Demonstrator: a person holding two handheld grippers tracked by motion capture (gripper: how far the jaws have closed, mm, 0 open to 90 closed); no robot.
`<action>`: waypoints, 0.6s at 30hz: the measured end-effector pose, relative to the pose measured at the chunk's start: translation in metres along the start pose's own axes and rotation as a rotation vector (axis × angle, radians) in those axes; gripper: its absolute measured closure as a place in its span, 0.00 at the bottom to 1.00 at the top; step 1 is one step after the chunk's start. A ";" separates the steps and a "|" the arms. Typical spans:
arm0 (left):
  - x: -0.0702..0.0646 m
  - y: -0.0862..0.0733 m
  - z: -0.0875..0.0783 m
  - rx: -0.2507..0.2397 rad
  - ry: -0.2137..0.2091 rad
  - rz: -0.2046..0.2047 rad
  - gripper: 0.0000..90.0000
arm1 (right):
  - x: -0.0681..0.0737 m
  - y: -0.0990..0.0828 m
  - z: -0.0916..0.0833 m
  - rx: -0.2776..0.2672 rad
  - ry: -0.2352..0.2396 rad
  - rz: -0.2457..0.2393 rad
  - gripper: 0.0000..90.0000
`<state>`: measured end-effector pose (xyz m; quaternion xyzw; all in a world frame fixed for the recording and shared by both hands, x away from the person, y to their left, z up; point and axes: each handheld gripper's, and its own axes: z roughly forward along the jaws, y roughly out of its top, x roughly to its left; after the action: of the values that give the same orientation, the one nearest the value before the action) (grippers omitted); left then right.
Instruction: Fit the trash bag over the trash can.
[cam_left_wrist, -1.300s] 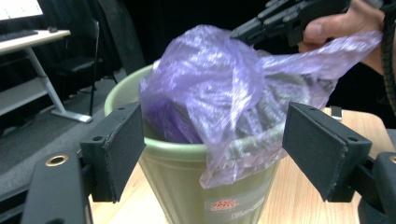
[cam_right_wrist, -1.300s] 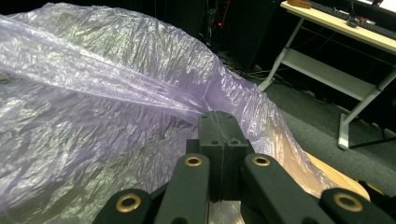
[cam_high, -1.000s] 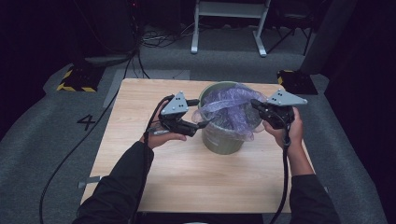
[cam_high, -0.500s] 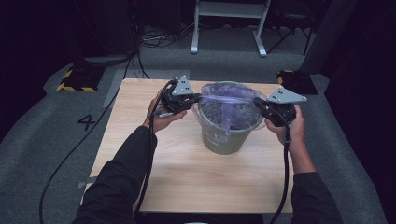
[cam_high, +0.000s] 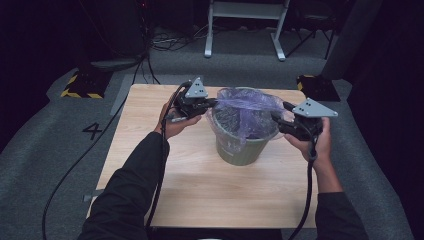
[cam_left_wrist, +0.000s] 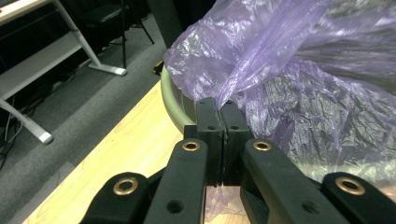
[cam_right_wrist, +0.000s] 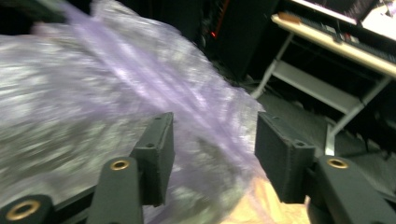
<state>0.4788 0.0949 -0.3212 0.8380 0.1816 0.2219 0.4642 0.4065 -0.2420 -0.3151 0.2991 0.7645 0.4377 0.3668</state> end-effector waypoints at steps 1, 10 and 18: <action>0.000 0.000 0.000 0.004 0.002 0.003 0.99 | 0.003 -0.001 -0.005 -0.011 0.016 -0.003 0.47; -0.001 -0.001 0.002 0.008 -0.010 -0.005 0.99 | 0.022 -0.011 -0.037 -0.124 0.153 -0.031 0.42; -0.002 -0.001 0.002 0.005 -0.015 -0.012 0.99 | 0.046 -0.009 -0.029 -0.102 0.227 -0.095 0.40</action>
<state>0.4783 0.0932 -0.3231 0.8398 0.1838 0.2121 0.4647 0.3563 -0.2231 -0.3273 0.1922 0.7912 0.4890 0.3130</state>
